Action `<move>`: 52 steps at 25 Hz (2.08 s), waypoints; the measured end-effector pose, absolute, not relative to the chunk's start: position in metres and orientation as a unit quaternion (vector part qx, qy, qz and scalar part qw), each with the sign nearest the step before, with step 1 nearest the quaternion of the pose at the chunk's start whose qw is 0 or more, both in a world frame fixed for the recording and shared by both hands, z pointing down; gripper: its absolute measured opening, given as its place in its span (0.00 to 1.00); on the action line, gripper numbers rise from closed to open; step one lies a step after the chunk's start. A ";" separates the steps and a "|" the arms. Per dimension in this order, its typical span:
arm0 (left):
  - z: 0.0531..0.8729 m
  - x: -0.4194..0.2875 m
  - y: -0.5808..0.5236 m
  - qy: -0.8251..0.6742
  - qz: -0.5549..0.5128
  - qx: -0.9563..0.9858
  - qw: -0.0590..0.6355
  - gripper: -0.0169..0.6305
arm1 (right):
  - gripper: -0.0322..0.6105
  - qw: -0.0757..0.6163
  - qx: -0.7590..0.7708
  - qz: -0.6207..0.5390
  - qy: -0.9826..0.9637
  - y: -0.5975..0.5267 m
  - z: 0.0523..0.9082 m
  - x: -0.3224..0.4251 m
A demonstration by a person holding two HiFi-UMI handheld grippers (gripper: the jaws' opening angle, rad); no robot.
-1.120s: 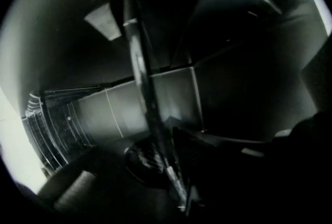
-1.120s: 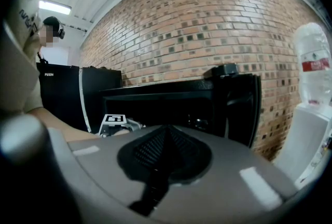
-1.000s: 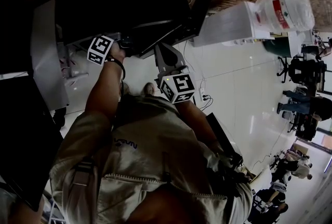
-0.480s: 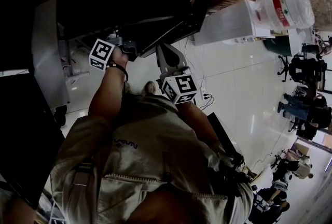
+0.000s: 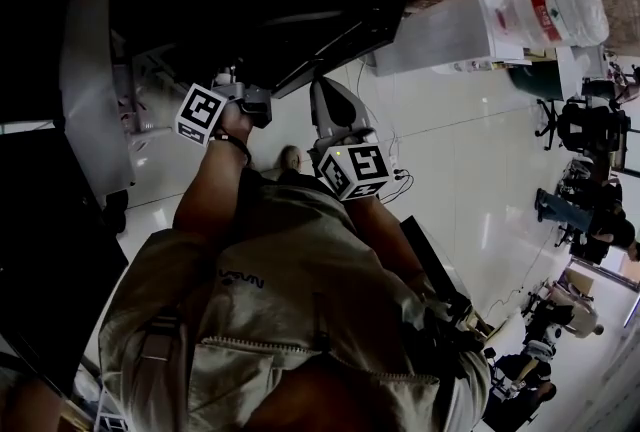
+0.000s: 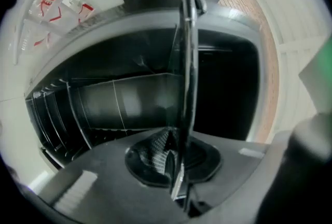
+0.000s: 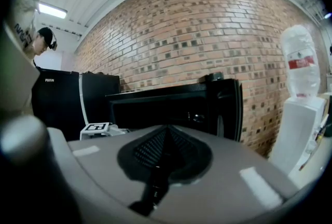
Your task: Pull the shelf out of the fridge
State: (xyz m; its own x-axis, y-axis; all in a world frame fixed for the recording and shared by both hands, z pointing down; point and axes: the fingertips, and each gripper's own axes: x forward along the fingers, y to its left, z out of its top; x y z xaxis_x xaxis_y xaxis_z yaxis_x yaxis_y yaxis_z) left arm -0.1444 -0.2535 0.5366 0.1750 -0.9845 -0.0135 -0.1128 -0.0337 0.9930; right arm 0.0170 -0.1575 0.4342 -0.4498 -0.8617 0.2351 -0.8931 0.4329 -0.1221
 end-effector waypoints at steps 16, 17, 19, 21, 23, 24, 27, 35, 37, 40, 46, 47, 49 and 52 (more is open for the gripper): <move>0.521 -0.121 -0.169 -0.464 -0.451 0.583 0.493 0.05 | 0.05 0.025 0.496 0.102 -0.862 -0.113 0.414 0.056; 0.521 -0.120 -0.163 -0.465 -0.453 0.578 0.494 0.05 | 0.05 0.022 0.495 0.102 -0.863 -0.109 0.414 0.060; 0.522 -0.119 -0.146 -0.470 -0.454 0.576 0.492 0.05 | 0.05 0.018 0.490 0.102 -0.865 -0.101 0.413 0.065; 0.517 -0.115 -0.128 -0.470 -0.458 0.575 0.488 0.05 | 0.05 0.014 0.485 0.098 -0.869 -0.092 0.409 0.072; 0.506 -0.107 -0.108 -0.463 -0.471 0.572 0.486 0.05 | 0.05 0.012 0.481 0.093 -0.872 -0.083 0.403 0.080; 0.500 -0.103 -0.097 -0.460 -0.477 0.571 0.486 0.05 | 0.05 0.011 0.480 0.089 -0.872 -0.079 0.400 0.085; 0.487 -0.092 -0.062 -0.456 -0.492 0.559 0.488 0.05 | 0.05 0.007 0.481 0.068 -0.874 -0.063 0.386 0.099; 0.456 -0.079 0.008 -0.467 -0.507 0.552 0.470 0.06 | 0.05 -0.019 0.473 0.040 -0.880 -0.030 0.360 0.121; 0.449 -0.081 0.021 -0.461 -0.509 0.553 0.471 0.06 | 0.05 -0.024 0.476 0.037 -0.878 -0.021 0.354 0.118; 0.440 -0.084 0.035 -0.446 -0.514 0.559 0.474 0.06 | 0.05 -0.027 0.478 0.026 -0.877 -0.008 0.345 0.110; 0.421 -0.097 0.063 -0.426 -0.502 0.575 0.485 0.06 | 0.05 -0.035 0.496 0.008 -0.868 0.015 0.313 0.101; 0.420 -0.101 0.067 -0.424 -0.502 0.577 0.485 0.06 | 0.05 -0.036 0.499 0.006 -0.866 0.018 0.310 0.100; 0.419 -0.109 0.073 -0.420 -0.504 0.580 0.483 0.06 | 0.05 -0.037 0.506 0.005 -0.862 0.024 0.308 0.097; 0.419 -0.116 0.080 -0.414 -0.506 0.583 0.482 0.06 | 0.05 -0.037 0.512 0.001 -0.858 0.033 0.309 0.094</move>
State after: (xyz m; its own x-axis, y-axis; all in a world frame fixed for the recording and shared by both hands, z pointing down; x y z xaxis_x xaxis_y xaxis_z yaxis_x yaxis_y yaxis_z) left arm -0.1164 0.0800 0.4187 0.1450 -0.9708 -0.1913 0.0049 -0.1926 0.9813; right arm 0.0939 0.0331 0.3086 -0.4728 -0.8790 -0.0621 -0.8788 0.4755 -0.0401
